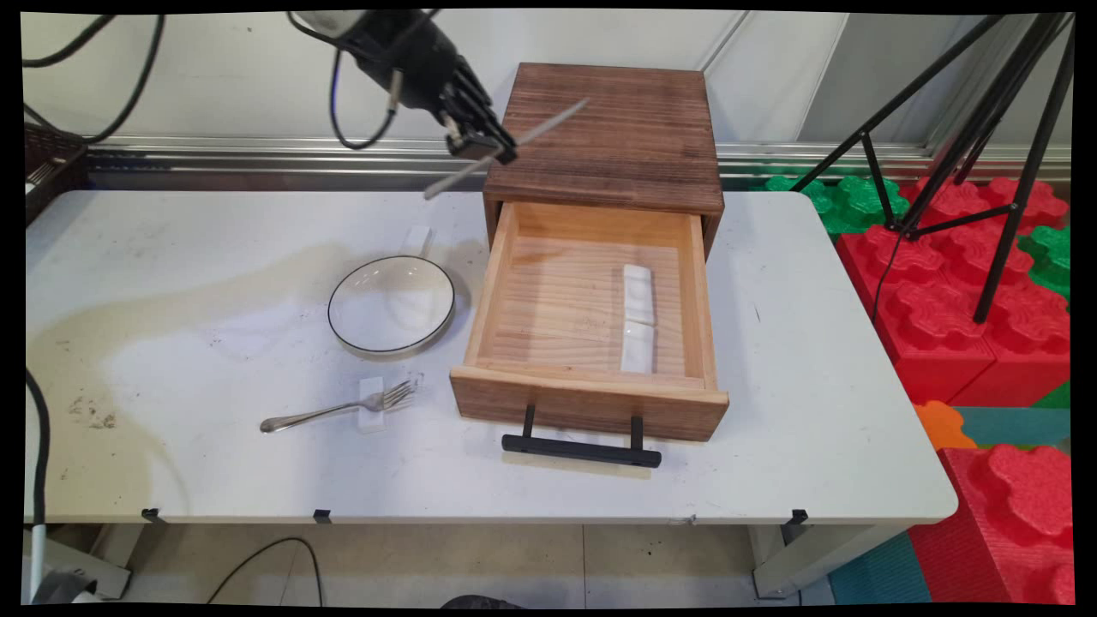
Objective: Place the picked object into the drawer
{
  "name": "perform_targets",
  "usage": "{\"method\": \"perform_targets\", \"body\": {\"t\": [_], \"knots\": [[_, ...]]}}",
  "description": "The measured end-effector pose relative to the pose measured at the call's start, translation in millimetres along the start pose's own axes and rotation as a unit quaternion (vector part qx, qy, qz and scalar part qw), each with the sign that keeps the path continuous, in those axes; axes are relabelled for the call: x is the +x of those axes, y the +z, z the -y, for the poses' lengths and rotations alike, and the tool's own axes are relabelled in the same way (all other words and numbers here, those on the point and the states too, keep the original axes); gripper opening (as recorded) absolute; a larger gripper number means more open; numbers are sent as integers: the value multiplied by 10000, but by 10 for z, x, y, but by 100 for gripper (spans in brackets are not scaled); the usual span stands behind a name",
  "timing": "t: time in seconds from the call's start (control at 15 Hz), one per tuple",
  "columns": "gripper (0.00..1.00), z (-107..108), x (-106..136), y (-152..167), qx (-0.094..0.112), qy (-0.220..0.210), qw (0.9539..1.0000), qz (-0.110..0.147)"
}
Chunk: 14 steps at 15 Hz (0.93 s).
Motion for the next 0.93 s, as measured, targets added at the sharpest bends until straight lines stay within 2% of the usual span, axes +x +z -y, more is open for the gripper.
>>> {"method": "perform_targets", "body": {"t": [0.53, 0.93], "knots": [[0, -266, 343, 378, -285, 136, 9993, -188], [0, -327, 457, 724, -399, 211, 9987, -251]]}}
